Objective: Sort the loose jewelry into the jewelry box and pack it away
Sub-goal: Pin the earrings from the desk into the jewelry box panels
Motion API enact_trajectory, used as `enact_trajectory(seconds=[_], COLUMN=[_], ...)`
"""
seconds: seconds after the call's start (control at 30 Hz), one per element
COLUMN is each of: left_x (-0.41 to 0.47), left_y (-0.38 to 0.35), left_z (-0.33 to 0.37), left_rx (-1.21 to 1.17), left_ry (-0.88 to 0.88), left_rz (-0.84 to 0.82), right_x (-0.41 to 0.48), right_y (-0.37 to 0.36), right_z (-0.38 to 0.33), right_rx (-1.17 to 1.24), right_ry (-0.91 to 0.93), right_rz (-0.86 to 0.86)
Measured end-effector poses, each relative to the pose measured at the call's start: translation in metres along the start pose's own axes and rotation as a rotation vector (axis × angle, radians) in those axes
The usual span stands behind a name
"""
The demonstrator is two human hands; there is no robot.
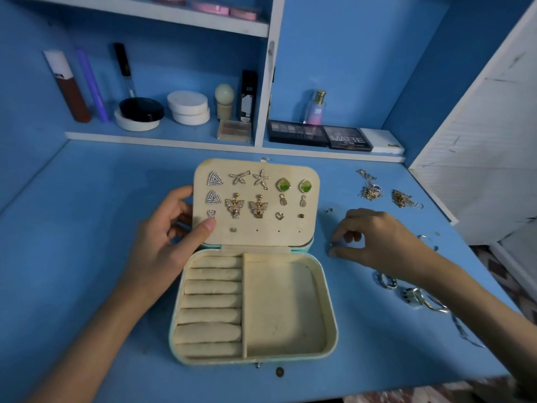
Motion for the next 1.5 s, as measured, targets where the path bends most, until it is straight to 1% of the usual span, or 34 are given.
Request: enact_trajectory(seconds=[0.1,0.3,0.37,0.47,0.53,0.57,0.63,0.7,0.87,1.0,1.5], left_x=[0.0,-0.001,-0.001,-0.001,-0.001,-0.001,-0.001,0.0,0.001,0.001,0.001], left_y=[-0.001,-0.001,-0.001,-0.001,-0.001,-0.001,0.0,0.0,0.0,0.001,0.0], left_z=[0.002,0.003,0.003,0.003,0.003,0.003,0.002,0.001,0.0,0.001,0.002], left_rx=[0.002,0.005,0.004,0.005,0.005,0.006,0.01,0.008,0.003,0.018,0.017], left_ry=[-0.006,-0.011,-0.008,-0.012,-0.014,-0.014,-0.012,-0.01,-0.011,-0.018,-0.028], left_rz=[-0.001,-0.004,-0.004,-0.008,-0.008,-0.004,0.0,0.008,0.009,0.018,0.007], right_x=[0.004,0.008,0.01,0.012,0.013,0.015,0.02,0.025,0.032,0.03,0.029], right_y=[-0.001,-0.002,0.005,0.019,0.02,0.017,0.007,-0.002,-0.014,-0.015,-0.017], right_z=[0.002,-0.001,-0.005,-0.025,-0.049,-0.064,-0.086,-0.094,-0.098,-0.097,-0.097], right_rx=[-0.027,-0.045,0.009,0.232,0.367,0.39,0.375,0.348,0.223,0.181,0.183], right_ry=[-0.03,-0.013,-0.004,0.016,0.091,0.15,0.248,0.281,0.305,0.339,0.357], right_rz=[-0.027,-0.055,0.001,0.175,0.254,0.279,0.311,0.332,0.366,0.386,0.44])
Point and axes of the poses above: each hand's wrist, its own x-axis towards the middle knuckle, its own y-axis out of the back of the hand, z = x × y, the point moved 7 cm from there along x, towards the middle knuckle, and after that the axes turned 6 degrees about y, right-handed, at the moved point
